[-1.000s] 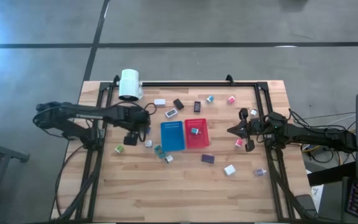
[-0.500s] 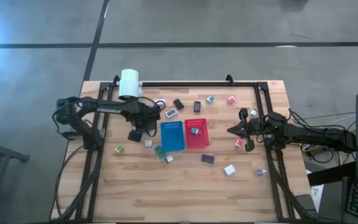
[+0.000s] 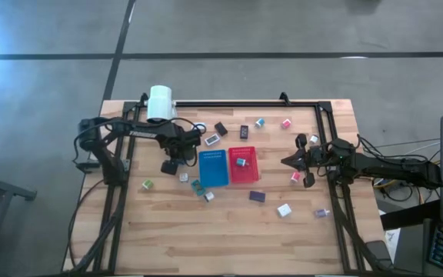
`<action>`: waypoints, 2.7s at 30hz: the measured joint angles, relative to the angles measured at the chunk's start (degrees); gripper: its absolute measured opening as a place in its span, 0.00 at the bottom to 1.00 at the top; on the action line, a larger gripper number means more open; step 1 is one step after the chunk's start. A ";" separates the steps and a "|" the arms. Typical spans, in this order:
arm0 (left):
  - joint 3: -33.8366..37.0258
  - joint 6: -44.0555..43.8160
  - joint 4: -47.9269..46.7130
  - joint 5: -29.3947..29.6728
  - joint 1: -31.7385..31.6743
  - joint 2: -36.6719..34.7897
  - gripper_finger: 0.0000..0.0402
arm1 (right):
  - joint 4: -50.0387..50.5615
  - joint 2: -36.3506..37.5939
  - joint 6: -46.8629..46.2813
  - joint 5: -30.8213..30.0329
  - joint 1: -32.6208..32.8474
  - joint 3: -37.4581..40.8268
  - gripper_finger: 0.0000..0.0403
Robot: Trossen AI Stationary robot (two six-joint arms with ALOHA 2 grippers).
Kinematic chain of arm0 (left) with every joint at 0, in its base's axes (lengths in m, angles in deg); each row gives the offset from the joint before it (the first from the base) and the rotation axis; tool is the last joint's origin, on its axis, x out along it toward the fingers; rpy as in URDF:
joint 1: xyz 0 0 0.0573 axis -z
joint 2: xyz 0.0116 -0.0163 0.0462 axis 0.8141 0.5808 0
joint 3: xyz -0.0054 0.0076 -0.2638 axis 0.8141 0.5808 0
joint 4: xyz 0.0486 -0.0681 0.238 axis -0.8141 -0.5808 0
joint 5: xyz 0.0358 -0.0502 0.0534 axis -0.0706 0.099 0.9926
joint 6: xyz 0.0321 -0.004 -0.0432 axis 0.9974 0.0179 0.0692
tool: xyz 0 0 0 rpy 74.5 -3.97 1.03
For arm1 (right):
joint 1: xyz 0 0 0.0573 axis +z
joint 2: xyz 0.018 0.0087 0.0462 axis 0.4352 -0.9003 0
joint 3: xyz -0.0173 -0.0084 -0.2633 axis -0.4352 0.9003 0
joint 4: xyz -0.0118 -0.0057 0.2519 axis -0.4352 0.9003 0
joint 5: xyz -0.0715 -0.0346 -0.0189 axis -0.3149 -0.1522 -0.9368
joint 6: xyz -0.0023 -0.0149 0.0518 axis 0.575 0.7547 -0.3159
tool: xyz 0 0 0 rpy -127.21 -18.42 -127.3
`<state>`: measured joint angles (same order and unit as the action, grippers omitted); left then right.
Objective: Pick & Place Office items
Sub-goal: Put the dark blue digital clock into the blue bin
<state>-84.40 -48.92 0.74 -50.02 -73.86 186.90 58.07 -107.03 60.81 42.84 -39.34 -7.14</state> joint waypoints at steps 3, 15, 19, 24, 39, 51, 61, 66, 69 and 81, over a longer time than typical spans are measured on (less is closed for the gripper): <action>-0.14 -0.24 -0.13 -0.47 -0.32 0.77 0.77 | 0.02 0.00 0.13 -0.01 0.00 -0.02 0.02; -0.12 0.00 -0.23 -0.84 -0.71 1.63 0.36 | 1.05 0.04 0.22 -0.01 -0.01 -0.02 0.02; 0.09 1.04 -0.32 -0.91 -0.71 0.36 0.36 | 1.05 0.04 0.22 -0.01 0.00 -0.02 0.02; 0.28 0.84 -0.79 -0.38 -0.71 -3.57 0.36 | 1.03 0.02 0.22 -0.02 -0.02 -0.02 0.02; 1.07 -6.97 6.96 -2.58 -0.47 -30.82 0.36 | 1.03 -0.02 0.17 -0.03 0.00 -0.02 0.02; 16.83 -21.97 40.96 -9.61 -0.34 -50.74 0.36 | 1.01 -0.01 0.15 -0.04 0.00 -0.02 0.02; 28.03 -26.86 52.53 -12.85 -0.05 -64.49 0.36 | 1.01 0.00 0.01 -0.10 0.00 -0.02 0.02; 33.31 -28.46 54.92 -12.89 0.01 -70.76 0.36 | 1.00 0.02 0.07 -0.23 -0.02 -0.02 0.02; 36.48 -28.86 56.72 -13.01 0.04 -73.49 0.36 | 0.98 0.04 0.16 -0.84 0.00 -0.02 0.02; 46.57 -29.14 64.78 -15.80 0.17 -78.26 0.36 | 0.97 0.04 0.13 -1.17 0.00 -0.02 0.02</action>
<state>-37.82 -78.06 65.53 -65.82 -73.70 108.64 59.04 -106.99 60.94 41.67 -39.34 -7.16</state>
